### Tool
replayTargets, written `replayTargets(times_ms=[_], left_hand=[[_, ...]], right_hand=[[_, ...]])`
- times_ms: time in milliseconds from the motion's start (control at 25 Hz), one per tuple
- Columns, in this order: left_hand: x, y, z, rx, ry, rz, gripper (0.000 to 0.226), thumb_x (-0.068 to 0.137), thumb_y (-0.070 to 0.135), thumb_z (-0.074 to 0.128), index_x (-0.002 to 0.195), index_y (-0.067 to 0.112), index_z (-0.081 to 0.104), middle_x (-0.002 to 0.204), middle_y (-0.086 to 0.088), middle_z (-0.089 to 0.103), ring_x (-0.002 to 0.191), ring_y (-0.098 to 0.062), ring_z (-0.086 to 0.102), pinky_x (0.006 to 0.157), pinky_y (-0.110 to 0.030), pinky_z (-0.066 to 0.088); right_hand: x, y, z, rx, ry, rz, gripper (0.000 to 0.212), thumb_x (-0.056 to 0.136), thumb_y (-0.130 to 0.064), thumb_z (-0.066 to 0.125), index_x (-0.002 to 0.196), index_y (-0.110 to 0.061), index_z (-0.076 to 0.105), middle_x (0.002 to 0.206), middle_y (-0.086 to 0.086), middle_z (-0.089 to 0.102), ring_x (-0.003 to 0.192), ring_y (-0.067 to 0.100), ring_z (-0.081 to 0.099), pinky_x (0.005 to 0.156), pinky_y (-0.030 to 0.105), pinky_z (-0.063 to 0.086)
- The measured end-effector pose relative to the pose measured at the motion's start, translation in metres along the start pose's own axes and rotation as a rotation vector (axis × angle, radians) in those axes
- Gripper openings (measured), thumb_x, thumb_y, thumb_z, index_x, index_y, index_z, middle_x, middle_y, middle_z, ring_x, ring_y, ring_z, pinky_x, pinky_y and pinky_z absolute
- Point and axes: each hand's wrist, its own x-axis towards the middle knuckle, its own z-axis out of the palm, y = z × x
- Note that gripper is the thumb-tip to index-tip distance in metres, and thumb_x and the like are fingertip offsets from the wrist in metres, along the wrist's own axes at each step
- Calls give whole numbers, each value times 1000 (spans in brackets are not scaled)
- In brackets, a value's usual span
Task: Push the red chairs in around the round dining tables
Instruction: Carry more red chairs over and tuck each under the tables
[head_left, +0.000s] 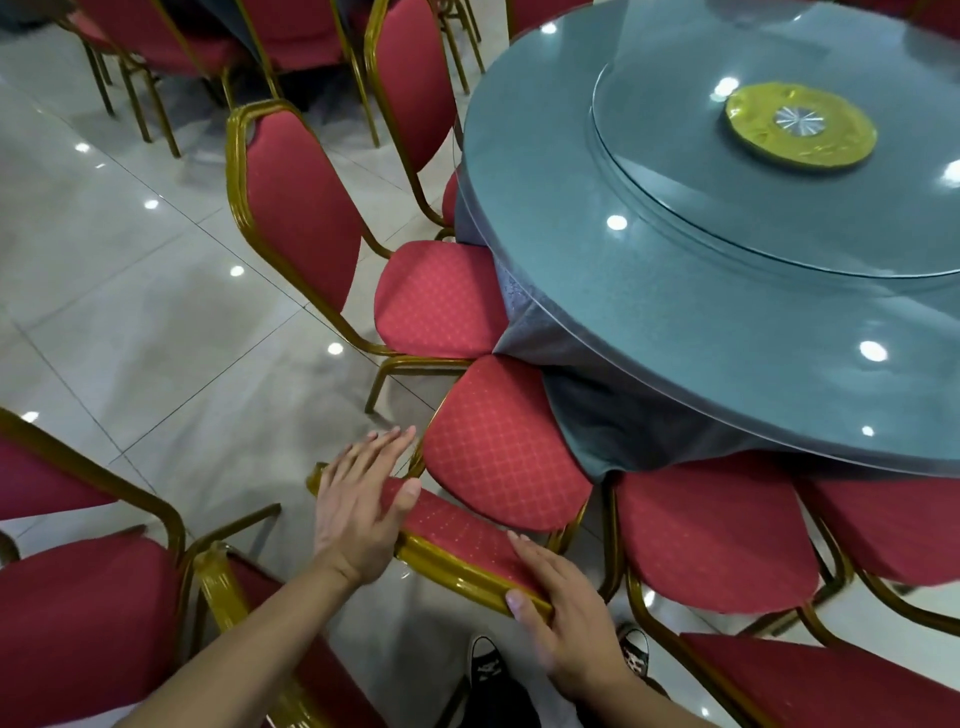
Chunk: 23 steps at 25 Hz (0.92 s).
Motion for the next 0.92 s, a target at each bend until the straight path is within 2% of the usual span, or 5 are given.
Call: replayTargets(times_ms=[240, 400, 560, 760, 920], left_hand=[[27, -10, -3, 5, 3, -3, 84, 89, 81, 0, 154, 40, 35, 158, 6, 41, 149, -17, 27, 121, -47, 17], [13, -29, -2, 42, -51, -6, 83, 89, 81, -1, 155, 42, 31, 160, 3, 37, 151, -17, 22, 123, -42, 4], [12, -27, -5, 82, -103, 3, 85, 87, 83, -4, 156, 43, 26, 162, 2, 33, 153, -18, 17, 125, -45, 0], [-7, -12, -2, 107, -165, 7, 82, 84, 85, -7, 154, 50, 18, 165, 12, 22, 152, -7, 4, 124, -39, -9], [-25, 3, 9, 108, -140, 3, 83, 86, 82, -8, 155, 47, 22, 162, 13, 29, 153, -8, 11, 126, -41, -2]], right_hand=[[18, -11, -1, 14, 30, 36, 72, 85, -90, 29, 149, -58, 36, 150, -28, 41, 139, -12, 32, 117, 32, 35], [11, -15, 15, -9, -34, 33, 69, 85, -90, 28, 148, -64, 24, 149, -33, 34, 134, -21, 24, 117, 29, 30], [10, -15, 11, -33, -64, 17, 76, 87, -88, 26, 156, -56, 17, 156, -27, 31, 139, -12, 24, 120, 32, 25], [-1, -9, -2, 2, -159, 9, 70, 89, -85, 34, 152, -65, 12, 159, -38, 15, 142, -16, 13, 122, 35, 22], [-13, 4, -16, -20, -172, 11, 73, 85, -90, 33, 149, -69, 9, 159, -38, 16, 143, -15, 17, 118, 31, 26]])
